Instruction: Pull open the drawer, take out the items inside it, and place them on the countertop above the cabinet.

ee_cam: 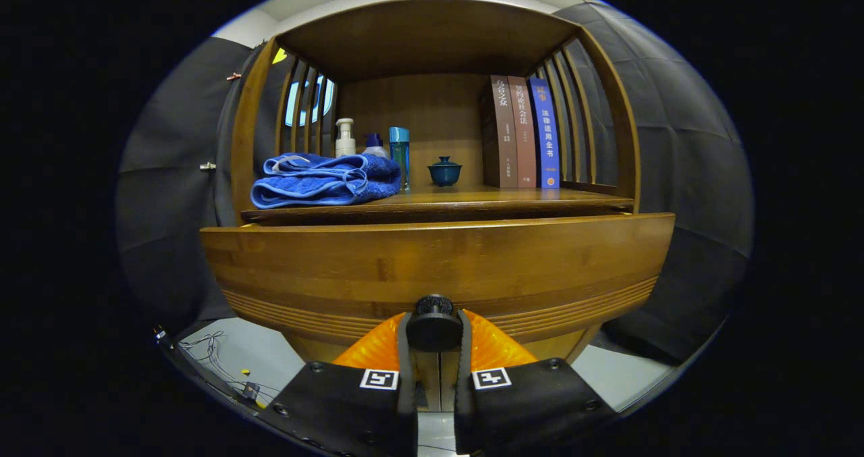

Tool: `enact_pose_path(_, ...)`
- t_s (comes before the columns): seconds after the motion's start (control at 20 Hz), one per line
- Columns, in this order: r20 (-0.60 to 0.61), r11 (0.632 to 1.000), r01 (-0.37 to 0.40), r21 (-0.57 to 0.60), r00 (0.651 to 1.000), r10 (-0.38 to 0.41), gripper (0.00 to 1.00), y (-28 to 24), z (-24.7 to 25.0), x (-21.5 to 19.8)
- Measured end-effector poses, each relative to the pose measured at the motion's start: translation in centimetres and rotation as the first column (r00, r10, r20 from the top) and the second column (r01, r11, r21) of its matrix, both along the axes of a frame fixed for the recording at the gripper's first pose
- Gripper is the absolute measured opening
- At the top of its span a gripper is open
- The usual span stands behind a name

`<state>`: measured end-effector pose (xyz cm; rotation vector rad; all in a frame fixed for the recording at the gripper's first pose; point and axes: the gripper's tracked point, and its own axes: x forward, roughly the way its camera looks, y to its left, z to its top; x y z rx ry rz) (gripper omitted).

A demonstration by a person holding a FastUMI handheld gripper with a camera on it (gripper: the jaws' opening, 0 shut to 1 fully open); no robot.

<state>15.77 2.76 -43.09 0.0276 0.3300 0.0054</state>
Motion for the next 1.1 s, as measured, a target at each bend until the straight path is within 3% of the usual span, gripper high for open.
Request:
enact_pose_path(0.4, 0.006, 1.000, 0.008, 0.029, 1.000, -0.008, 0.25, -0.4, 1.1, -6.3)
enact_pose_path(1.0, -0.027, 1.000, -0.002, 0.014, 1.000, 0.002, 0.25, -0.5, 0.6, -9.6)
enact_pose_path(1.1, -0.033, 1.000, -0.008, 0.017, 0.999, 0.009, 0.36, -0.4, 0.4, -9.5)
